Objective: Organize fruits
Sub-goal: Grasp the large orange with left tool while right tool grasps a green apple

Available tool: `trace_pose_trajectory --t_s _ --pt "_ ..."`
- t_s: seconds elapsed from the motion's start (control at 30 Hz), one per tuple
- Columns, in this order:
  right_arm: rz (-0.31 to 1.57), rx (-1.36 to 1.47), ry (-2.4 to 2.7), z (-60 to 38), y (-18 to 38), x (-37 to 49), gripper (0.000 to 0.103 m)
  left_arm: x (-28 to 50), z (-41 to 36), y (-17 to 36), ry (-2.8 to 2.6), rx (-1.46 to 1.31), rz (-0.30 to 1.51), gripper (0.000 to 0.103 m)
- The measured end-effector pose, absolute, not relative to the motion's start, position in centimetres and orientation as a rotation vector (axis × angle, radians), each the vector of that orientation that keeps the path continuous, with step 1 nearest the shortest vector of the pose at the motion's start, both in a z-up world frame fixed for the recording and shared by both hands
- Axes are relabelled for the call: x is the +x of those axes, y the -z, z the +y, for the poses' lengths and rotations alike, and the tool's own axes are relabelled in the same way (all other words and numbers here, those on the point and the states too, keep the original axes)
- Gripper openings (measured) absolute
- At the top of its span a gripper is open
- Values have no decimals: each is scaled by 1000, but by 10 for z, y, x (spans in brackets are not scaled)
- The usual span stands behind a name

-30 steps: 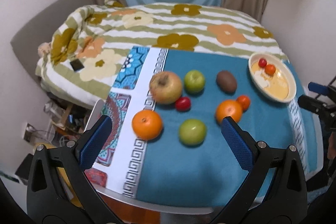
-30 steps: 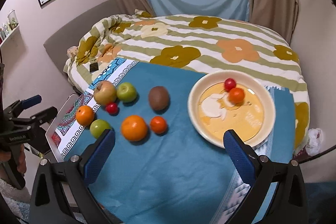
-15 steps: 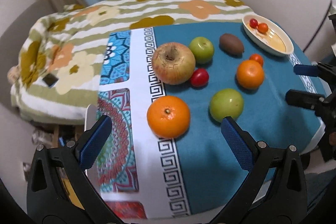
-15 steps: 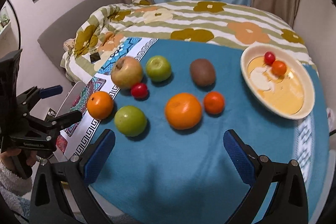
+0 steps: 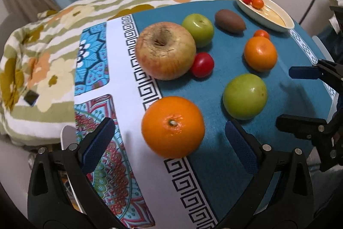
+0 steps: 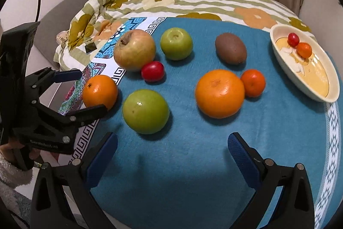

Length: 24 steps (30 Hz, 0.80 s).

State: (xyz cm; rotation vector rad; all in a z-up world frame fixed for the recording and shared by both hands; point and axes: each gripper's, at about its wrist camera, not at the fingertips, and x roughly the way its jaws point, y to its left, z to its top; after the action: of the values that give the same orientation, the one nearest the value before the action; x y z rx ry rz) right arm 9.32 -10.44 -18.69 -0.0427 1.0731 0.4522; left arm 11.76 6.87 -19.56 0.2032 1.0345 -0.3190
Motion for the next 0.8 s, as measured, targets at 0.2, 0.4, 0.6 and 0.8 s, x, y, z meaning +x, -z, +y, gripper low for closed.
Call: trace_pose_trajectory --t_s 0.2,0.4,0.6,0.8 --pt "1099 -49 -442 -96 193 92 83 124 68 206 354 202 1064 68" --pt "1104 -47 -455 -90 195 93 76 121 72 206 355 196 1065 67" --pt "1109 -62 -500 -75 201 98 65 114 85 205 317 188 1072 67" --pt "1097 -77 -517 -64 203 103 62 106 99 205 271 167 1078 67"
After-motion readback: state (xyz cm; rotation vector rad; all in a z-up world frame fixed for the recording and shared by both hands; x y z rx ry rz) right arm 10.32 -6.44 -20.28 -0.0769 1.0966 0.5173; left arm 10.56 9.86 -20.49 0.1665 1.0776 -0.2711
